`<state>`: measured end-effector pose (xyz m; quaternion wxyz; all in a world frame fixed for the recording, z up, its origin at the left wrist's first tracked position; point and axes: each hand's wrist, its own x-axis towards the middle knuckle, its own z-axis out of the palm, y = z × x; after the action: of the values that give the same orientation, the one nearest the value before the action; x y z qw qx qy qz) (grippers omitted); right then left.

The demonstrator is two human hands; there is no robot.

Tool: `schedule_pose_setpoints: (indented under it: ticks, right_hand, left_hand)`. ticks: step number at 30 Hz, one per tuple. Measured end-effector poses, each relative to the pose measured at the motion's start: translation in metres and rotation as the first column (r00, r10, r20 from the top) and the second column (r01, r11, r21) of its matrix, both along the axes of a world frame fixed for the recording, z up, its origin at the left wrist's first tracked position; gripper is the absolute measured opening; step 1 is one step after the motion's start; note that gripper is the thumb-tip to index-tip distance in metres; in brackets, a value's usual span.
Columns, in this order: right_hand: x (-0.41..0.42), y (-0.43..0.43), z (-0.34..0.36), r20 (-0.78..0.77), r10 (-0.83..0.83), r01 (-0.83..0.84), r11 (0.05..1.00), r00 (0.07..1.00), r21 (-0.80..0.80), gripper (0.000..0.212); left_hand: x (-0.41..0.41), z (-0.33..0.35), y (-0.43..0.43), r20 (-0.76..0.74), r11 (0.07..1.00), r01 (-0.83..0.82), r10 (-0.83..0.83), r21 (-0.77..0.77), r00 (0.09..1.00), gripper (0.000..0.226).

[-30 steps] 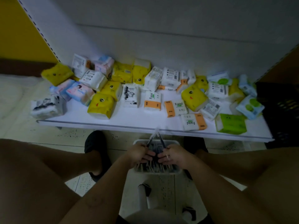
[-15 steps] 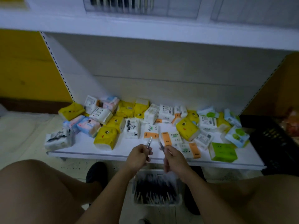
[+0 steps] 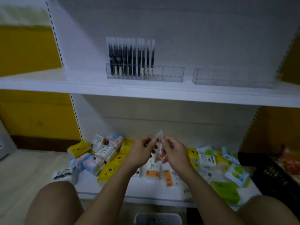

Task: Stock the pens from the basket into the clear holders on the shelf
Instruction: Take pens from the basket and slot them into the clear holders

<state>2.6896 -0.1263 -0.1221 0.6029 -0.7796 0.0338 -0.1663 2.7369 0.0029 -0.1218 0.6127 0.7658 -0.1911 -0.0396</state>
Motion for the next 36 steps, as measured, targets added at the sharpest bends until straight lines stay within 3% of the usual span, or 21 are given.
schedule_pose_setpoints:
  ticks: [5, 11, 17, 26, 36]
  right_hand:
    - [0.009, -0.005, 0.061, 0.195, -0.039, 0.067, 0.988, 0.98, -0.138, 0.01]
    - [0.02, -0.007, 0.132, 0.344, 0.011, 0.02, 0.996, 0.939, -0.086, 0.013]
    - [0.048, -0.017, 0.185, 0.382, -0.002, 0.044, 0.994, 0.924, -0.101, 0.05]
    - [0.107, -0.023, 0.239, 0.469, 0.016, 0.071, 0.983, 0.883, -0.167, 0.042]
    - [0.17, -0.031, 0.273, 0.586, -0.055, 0.132, 0.987, 0.808, -0.089, 0.038]
  left_hand:
    - [0.009, 0.063, 0.004, 0.117, 0.994, 0.032, -0.019, -0.107, 0.993, 0.012]
    - [0.026, 0.137, 0.011, 0.321, 0.998, -0.062, 0.069, -0.033, 0.944, 0.014]
    - [0.039, 0.189, 0.013, 0.392, 0.999, -0.016, 0.03, -0.039, 0.92, 0.035]
    - [0.09, 0.248, 0.005, 0.51, 0.991, -0.096, 0.131, -0.094, 0.85, 0.033]
    - [0.15, 0.292, -0.002, 0.655, 0.977, -0.195, 0.206, -0.091, 0.727, 0.024]
